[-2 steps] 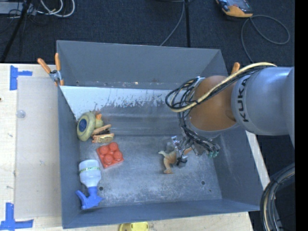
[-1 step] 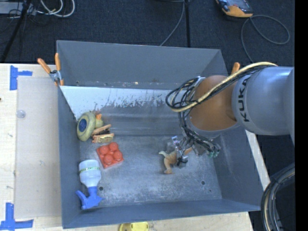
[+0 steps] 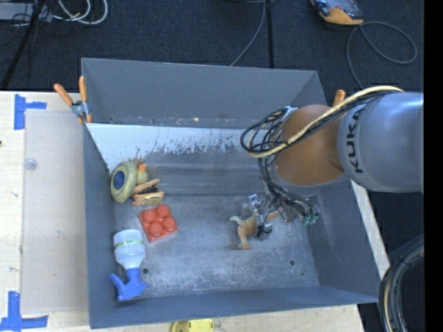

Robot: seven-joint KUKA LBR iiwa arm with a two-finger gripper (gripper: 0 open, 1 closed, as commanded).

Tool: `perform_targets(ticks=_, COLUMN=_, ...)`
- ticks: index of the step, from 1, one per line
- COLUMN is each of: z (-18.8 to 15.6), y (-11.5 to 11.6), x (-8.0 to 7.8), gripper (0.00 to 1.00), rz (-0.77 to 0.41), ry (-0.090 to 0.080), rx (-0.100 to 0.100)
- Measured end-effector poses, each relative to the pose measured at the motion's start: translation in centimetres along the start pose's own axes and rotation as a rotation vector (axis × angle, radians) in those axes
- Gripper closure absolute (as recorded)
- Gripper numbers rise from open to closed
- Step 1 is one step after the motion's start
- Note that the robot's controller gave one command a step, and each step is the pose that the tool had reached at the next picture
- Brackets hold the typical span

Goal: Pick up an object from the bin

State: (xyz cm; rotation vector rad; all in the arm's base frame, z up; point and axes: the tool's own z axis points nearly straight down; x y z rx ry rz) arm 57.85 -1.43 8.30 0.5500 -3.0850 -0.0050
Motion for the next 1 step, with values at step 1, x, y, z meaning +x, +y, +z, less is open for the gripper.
perform_targets(ticks=1, z=-2.26, y=0.08, x=0.06, gripper=1.0, rz=0.001, ry=0.002, rx=-0.001)
